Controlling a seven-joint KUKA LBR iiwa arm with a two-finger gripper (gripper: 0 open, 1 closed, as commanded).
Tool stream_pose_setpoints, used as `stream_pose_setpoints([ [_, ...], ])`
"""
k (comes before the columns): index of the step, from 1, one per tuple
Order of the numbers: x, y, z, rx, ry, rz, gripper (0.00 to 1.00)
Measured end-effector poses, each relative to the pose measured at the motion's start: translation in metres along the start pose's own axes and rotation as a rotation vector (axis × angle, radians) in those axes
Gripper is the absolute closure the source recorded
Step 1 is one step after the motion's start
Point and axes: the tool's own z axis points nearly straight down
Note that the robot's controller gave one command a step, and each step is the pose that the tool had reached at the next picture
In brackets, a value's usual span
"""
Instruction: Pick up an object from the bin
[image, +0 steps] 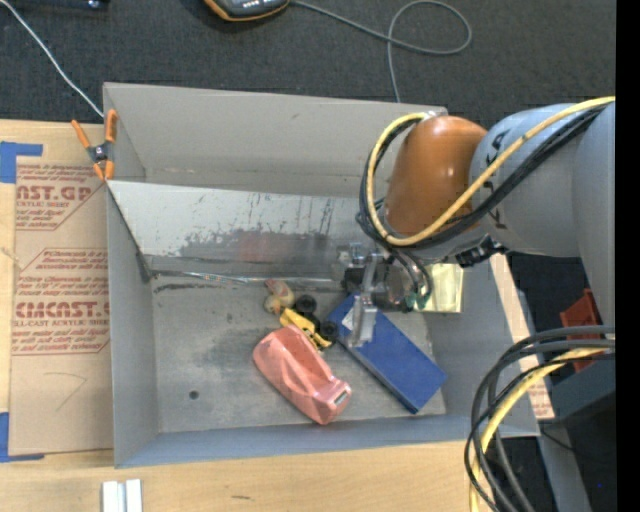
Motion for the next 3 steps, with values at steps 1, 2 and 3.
stream_pose_setpoints([
  [1, -0.002, 0.000, -0.005, 0.000, -0.007, 0.000, 0.00],
  [2, 0.002, 0.001, 0.055, -0.002, -0.002, -0.361, 1.00],
  [3, 0.002, 0.001, 0.055, -0.002, -0.002, -0.361, 1.00],
])
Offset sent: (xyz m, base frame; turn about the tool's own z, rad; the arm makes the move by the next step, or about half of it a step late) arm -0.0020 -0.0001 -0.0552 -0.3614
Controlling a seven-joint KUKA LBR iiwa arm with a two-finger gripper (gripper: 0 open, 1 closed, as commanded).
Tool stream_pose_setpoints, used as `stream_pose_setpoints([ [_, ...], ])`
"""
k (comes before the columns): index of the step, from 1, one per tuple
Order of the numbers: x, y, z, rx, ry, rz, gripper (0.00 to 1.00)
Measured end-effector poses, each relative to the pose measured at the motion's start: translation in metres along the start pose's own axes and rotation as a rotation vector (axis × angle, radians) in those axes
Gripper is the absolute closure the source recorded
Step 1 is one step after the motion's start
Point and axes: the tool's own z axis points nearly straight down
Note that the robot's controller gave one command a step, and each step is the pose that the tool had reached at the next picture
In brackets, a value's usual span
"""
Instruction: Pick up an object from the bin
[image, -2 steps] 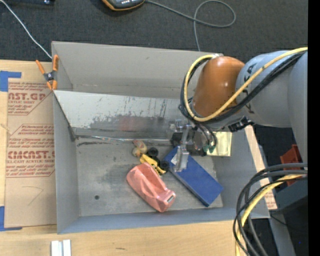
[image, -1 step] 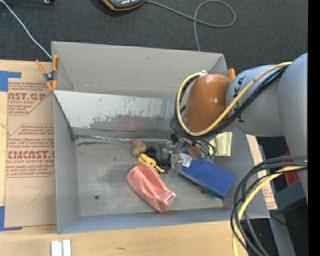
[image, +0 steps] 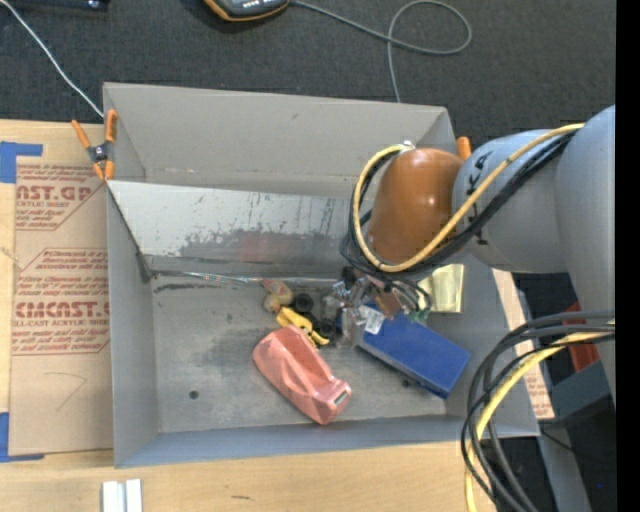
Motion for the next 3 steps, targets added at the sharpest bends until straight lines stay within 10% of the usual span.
stream_pose_setpoints([
  [1, 0.008, 0.004, -0.113, 0.000, -0.003, -0.003, 1.00],
  [2, 0.008, 0.004, -0.113, 0.000, -0.003, -0.003, 1.00],
  [3, -0.005, 0.008, -0.076, 0.002, -0.006, -0.358, 1.00],
])
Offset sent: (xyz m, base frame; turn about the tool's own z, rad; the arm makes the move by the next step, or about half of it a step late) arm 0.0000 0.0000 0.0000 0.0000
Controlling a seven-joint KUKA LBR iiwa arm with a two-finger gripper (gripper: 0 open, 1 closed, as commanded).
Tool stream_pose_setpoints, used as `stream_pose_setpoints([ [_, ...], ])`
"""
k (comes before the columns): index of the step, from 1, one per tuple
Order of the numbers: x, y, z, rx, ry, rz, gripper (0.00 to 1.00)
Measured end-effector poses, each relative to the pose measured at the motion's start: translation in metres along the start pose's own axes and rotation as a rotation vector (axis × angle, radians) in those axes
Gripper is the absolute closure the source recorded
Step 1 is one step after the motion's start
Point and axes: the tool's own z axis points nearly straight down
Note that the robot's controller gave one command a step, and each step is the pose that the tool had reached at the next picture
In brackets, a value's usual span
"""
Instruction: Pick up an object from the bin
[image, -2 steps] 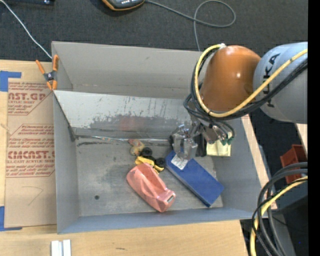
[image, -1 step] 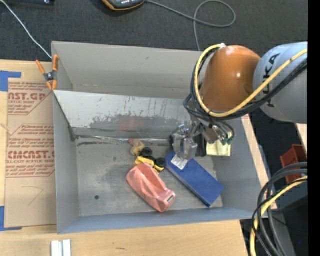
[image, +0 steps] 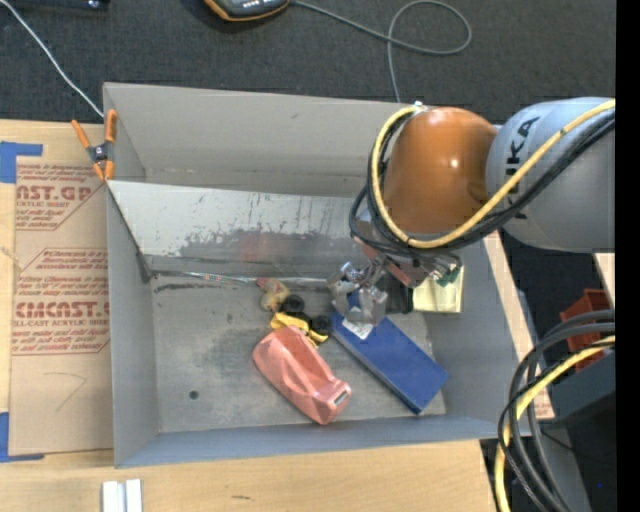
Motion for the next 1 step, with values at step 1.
stream_pose_setpoints([
  [1, -0.0044, 0.0201, 0.0155, -0.003, 0.000, 0.006, 0.00],
])
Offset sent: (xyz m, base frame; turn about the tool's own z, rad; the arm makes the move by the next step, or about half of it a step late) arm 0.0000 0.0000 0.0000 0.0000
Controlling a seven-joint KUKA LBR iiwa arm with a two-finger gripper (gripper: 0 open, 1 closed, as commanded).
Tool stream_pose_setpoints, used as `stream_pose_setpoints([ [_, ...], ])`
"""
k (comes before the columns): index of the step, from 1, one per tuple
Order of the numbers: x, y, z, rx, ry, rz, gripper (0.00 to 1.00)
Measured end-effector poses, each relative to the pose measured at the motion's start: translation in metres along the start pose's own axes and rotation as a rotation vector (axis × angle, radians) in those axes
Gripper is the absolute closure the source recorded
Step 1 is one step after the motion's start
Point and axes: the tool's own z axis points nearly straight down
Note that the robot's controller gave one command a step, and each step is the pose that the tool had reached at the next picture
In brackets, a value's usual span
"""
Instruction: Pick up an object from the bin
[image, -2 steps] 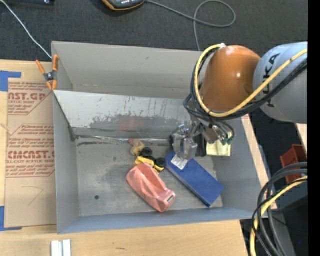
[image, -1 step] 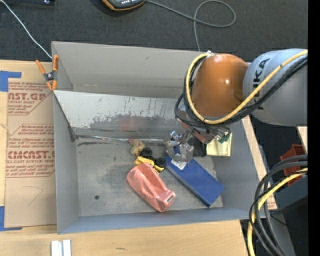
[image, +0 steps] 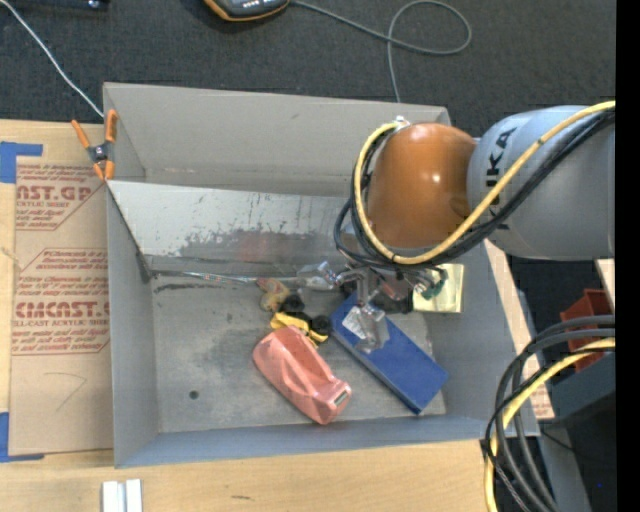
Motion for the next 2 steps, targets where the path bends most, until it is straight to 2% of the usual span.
stream_pose_setpoints([
  [1, 0.000, 0.000, 0.000, 0.000, 0.000, 0.000, 0.00],
  [2, 0.021, -0.007, 0.041, 0.005, -0.008, -0.229, 0.00],
])
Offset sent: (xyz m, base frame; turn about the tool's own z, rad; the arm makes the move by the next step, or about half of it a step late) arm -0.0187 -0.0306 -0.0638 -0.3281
